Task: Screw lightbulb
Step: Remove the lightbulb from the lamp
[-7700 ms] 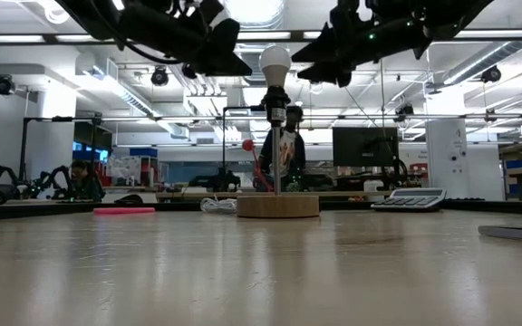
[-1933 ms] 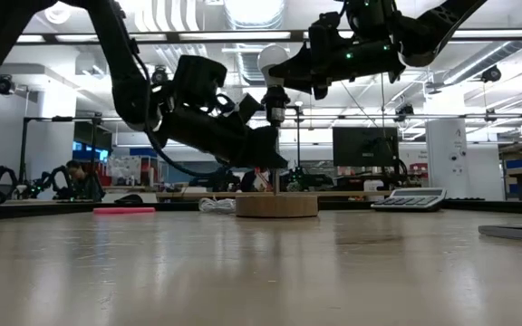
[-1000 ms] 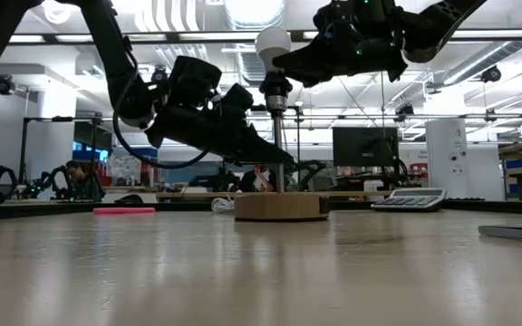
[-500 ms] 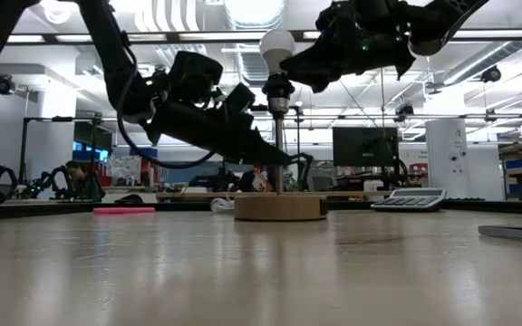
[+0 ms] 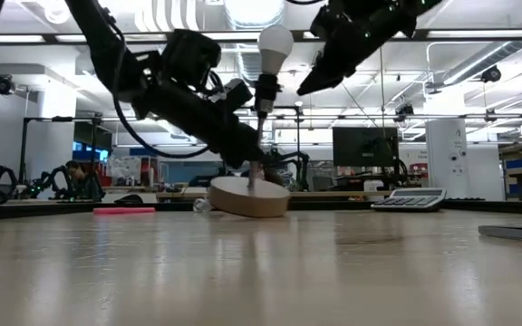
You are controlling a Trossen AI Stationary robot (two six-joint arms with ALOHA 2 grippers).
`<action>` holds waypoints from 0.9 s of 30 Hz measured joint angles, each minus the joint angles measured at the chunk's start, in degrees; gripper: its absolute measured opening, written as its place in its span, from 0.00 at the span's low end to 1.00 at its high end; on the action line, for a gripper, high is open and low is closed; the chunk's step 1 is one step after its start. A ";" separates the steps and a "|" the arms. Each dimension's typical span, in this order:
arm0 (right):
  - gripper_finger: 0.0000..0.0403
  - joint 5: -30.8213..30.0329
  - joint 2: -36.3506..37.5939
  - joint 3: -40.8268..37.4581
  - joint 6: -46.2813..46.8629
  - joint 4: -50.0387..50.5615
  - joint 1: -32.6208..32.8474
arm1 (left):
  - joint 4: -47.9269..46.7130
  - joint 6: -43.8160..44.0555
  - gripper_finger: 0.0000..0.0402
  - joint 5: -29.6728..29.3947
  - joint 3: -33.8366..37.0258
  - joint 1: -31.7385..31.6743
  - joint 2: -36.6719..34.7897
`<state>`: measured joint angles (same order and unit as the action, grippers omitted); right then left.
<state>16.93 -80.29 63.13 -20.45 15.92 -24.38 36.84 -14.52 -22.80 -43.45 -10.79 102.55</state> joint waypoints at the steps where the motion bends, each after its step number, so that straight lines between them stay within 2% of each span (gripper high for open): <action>1: 0.56 -0.60 0.02 1.54 -0.40 3.19 0.00 | -1.17 -0.50 0.09 -1.66 0.03 0.33 -0.74; 8: 0.56 -2.38 0.26 9.67 -2.03 16.88 0.13 | -11.98 -0.60 0.09 -11.47 0.00 1.91 -4.93; 16: 0.52 -2.34 0.72 15.13 -2.97 22.91 1.96 | -15.32 1.13 0.09 -11.79 -0.01 2.02 -5.98; 22: 0.54 -2.17 1.88 16.78 -4.38 24.63 3.02 | -17.21 -0.06 0.09 -11.76 0.06 3.25 -7.76; 27: 0.57 -2.10 1.88 18.30 -5.91 25.19 3.15 | -24.97 -1.31 0.09 -11.42 -4.51 3.79 -7.63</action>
<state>14.83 -78.41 81.44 -26.36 41.12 -21.23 11.87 -15.83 -34.22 -47.96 -7.01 94.92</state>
